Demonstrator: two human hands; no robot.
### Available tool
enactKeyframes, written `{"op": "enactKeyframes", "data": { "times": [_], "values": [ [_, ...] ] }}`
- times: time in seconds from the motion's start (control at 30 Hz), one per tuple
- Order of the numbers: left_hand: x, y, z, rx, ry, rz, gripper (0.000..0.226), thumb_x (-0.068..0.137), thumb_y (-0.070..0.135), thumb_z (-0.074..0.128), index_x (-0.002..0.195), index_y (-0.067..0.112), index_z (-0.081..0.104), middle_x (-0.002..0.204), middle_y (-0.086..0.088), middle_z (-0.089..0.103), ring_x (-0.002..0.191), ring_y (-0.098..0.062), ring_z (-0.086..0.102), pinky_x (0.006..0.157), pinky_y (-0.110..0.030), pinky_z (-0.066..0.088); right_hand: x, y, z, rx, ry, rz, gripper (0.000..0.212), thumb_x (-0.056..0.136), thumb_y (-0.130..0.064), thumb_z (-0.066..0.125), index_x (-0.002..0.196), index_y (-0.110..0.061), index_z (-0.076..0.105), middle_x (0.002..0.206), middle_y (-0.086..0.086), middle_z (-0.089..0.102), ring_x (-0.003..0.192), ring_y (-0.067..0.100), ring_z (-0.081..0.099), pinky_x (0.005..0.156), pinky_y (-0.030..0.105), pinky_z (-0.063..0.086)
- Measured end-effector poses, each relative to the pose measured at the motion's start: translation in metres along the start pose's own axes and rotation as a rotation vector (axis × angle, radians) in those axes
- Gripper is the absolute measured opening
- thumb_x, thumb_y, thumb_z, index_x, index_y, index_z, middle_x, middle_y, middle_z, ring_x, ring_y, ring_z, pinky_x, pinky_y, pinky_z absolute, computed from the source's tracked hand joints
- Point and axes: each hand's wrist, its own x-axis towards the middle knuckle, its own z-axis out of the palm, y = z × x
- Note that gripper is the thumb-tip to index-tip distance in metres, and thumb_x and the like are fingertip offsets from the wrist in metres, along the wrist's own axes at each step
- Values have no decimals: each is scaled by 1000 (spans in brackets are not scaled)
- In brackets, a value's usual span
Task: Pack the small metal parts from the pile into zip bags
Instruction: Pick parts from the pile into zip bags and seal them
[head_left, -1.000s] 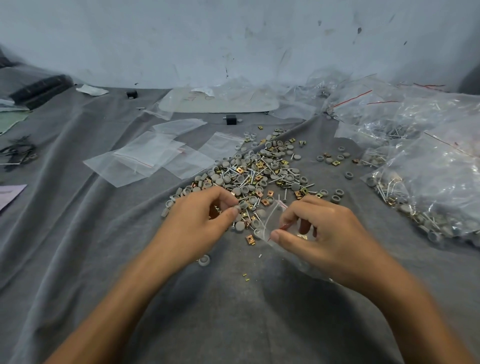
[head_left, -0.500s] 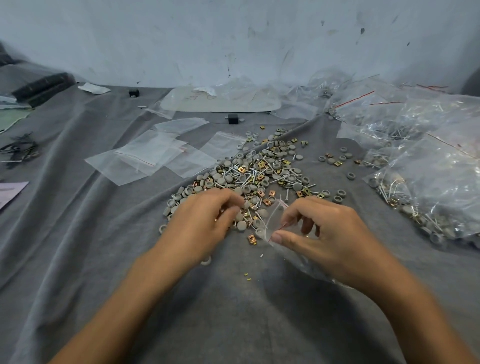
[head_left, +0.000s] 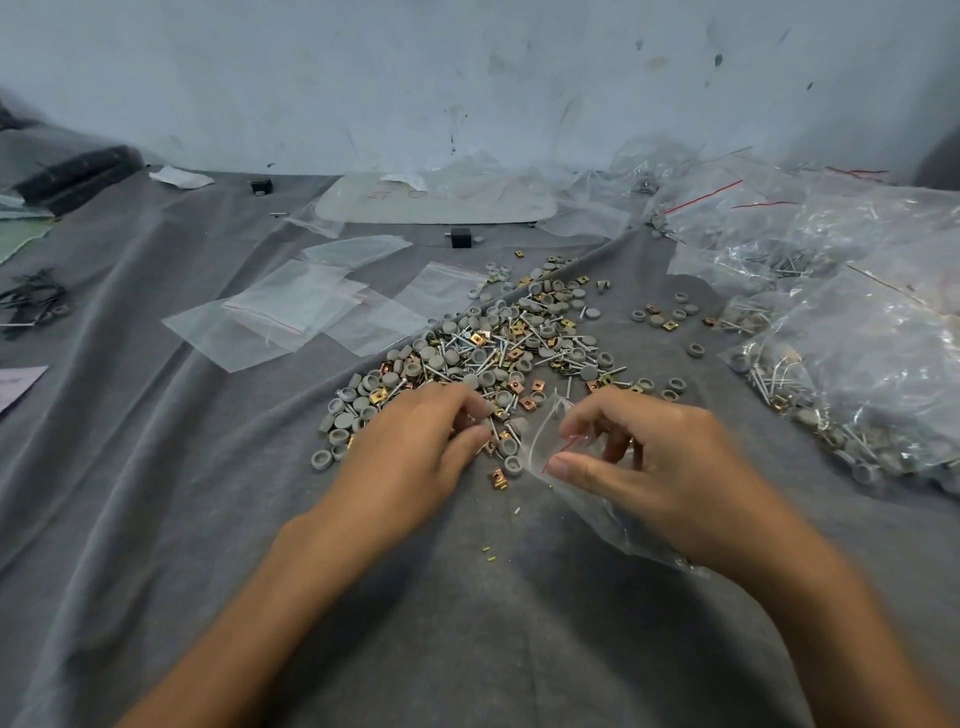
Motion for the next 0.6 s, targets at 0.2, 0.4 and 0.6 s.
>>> {"op": "enactKeyframes", "data": {
  "times": [0.2, 0.4, 0.6],
  "values": [
    [-3, 19, 2, -435, -36, 54, 13, 95, 32, 69, 107, 34, 67, 83, 15, 60, 71, -4, 57, 64, -19, 44, 1, 3, 7, -32, -32, -11, 35, 72, -67, 66, 98, -45, 59, 101, -31, 59, 90, -1, 58, 70, 11, 43],
    [-3, 18, -3, -602, -93, 32, 16, 90, 35, 71, 105, 30, 73, 80, 14, 64, 72, -11, 61, 66, -27, 49, 1, 5, 6, 26, 35, -21, 42, 70, -73, 63, 97, -41, 60, 95, -25, 63, 82, 7, 63, 67, 17, 48],
    [-1, -2, -17, -233, 55, -28, 8, 96, 31, 66, 97, 35, 73, 83, 15, 68, 79, -3, 61, 75, -33, 50, -1, 7, -4, 74, 111, -22, 22, 83, -54, 67, 88, -32, 65, 78, -24, 64, 66, 3, 57, 60, 11, 39]
  ]
}}
